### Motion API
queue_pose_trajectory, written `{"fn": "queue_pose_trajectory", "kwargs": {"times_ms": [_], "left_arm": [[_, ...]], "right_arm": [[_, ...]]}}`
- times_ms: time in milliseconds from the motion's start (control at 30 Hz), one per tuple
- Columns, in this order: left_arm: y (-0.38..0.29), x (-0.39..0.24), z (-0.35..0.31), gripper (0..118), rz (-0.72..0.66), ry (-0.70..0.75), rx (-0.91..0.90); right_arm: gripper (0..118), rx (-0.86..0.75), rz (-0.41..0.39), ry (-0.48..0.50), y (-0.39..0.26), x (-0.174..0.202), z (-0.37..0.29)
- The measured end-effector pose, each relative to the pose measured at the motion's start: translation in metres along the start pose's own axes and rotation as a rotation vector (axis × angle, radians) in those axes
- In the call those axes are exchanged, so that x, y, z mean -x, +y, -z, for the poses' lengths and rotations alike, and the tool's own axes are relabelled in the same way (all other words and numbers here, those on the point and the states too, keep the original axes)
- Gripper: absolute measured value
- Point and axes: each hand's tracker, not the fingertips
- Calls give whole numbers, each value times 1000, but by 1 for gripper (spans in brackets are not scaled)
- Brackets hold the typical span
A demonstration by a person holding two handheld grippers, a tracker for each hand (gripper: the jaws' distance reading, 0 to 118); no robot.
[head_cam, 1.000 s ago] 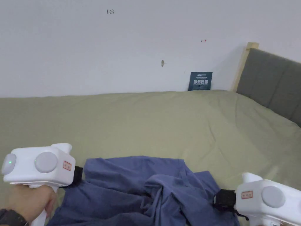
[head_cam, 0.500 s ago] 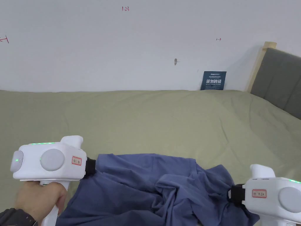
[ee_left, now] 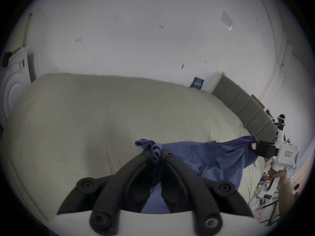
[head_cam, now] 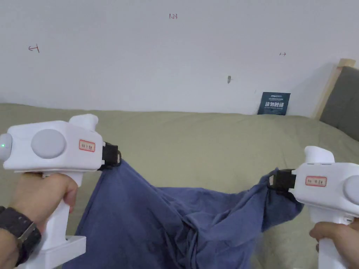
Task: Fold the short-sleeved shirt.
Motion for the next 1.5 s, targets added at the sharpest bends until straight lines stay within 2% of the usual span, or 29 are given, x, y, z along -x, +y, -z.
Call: {"fn": "queue_pose_trajectory", "kwargs": {"times_ms": [167, 333, 500, 633, 733, 800, 1033, 1133, 1333, 1400, 1433, 1500], "left_arm": [[45, -7, -41, 8, 79, 15, -98], [96, -11, -83, 8, 89, 37, -227], [122, -8, -116, 8, 102, 80, -376], [108, 6, -120, 8, 147, 119, -384], [83, 26, -113, 8, 126, 128, -343], [55, 37, -113, 8, 53, 109, -283], [-44, 80, -118, 8, -74, 71, -139], [-86, 94, -123, 8, -132, 61, -44], [-168, 108, -134, 8, -197, 111, 125], [-189, 112, -128, 20, -238, 126, 165], [-198, 112, -125, 39, -252, 150, 199], [-212, 107, -124, 60, -250, 216, 209]], "right_arm": [[5, -135, -40, 59, 47, 35, -16], [5, -260, -88, 92, 101, 70, -28], [5, -347, -72, 128, 130, 92, -8], [5, -340, -45, 128, 130, 92, 23], [5, -291, -44, 102, 116, 80, 42], [5, -224, -43, 55, 100, 68, 50], [5, -73, -52, 5, 31, 12, 45], [5, 23, -6, -66, 2, -16, 40], [5, 169, 70, -134, -57, -65, 36], [11, 208, 114, -152, -73, -73, 38], [23, 236, 145, -138, -79, -77, 38], [41, 234, 188, -157, -85, -77, 32]]}}
